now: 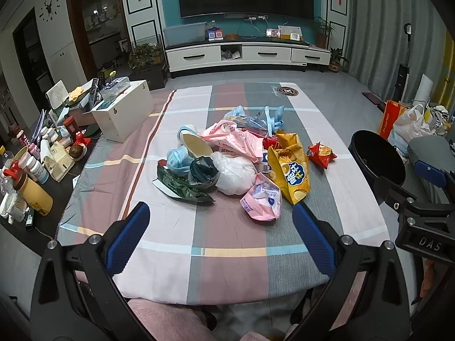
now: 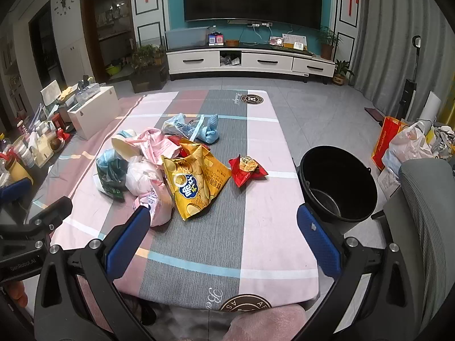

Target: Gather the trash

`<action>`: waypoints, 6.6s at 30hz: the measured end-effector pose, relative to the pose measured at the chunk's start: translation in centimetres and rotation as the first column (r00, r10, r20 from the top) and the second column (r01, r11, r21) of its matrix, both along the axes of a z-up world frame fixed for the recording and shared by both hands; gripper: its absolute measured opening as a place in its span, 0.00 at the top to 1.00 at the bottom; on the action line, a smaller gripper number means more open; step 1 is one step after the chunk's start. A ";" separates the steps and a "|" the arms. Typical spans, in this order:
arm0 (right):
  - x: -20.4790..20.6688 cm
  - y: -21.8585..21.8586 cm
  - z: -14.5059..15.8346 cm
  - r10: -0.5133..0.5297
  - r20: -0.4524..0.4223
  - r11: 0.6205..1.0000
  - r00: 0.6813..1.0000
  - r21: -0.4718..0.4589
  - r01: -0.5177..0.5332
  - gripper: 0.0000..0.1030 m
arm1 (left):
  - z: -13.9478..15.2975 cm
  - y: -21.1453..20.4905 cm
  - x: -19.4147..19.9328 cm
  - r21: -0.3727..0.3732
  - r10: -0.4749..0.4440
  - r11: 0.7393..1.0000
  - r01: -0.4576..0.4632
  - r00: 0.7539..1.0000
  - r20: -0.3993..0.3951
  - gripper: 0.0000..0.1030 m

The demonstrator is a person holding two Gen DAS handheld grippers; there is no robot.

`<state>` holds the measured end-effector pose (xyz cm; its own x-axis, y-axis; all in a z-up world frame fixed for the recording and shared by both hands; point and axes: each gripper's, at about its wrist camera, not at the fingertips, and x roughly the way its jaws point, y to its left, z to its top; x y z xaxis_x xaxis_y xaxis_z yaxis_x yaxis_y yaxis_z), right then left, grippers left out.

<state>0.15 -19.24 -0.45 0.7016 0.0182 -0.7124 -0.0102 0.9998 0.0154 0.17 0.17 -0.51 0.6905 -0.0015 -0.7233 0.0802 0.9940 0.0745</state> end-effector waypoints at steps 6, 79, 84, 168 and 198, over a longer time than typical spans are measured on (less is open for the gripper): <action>0.0 0.0 0.0 0.001 0.000 1.000 1.000 -0.001 -0.001 0.02 | 0.0 0.0 0.1 0.000 0.003 1.000 -0.003 1.000 -0.003 0.03; 2.9 -3.5 -7.6 0.128 -0.077 0.963 0.989 0.246 -0.106 0.02 | -9.4 4.7 4.5 -0.296 0.007 0.951 -0.088 0.964 -0.265 0.03; 4.1 -2.8 -9.3 0.178 -0.079 0.954 0.981 0.257 -0.153 0.02 | -10.8 5.0 5.0 -0.432 -0.046 0.899 -0.075 0.963 -0.264 0.03; 5.7 -26.6 -13.2 -0.352 0.036 0.894 0.935 0.308 0.325 0.56 | -11.5 -31.8 16.2 -0.369 -0.622 0.758 0.538 0.766 -0.162 0.15; 4.2 -7.0 -9.5 0.086 -0.030 0.971 0.996 0.228 -0.077 0.47 | -11.1 9.2 5.0 -0.376 0.147 0.901 -0.214 0.969 -0.199 0.10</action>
<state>4.36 -26.24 -9.95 0.6623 0.2382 -0.7103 -0.0861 0.9660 0.2437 5.15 9.32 -11.63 0.5793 -0.1942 -0.7916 -0.1259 0.9382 -0.3224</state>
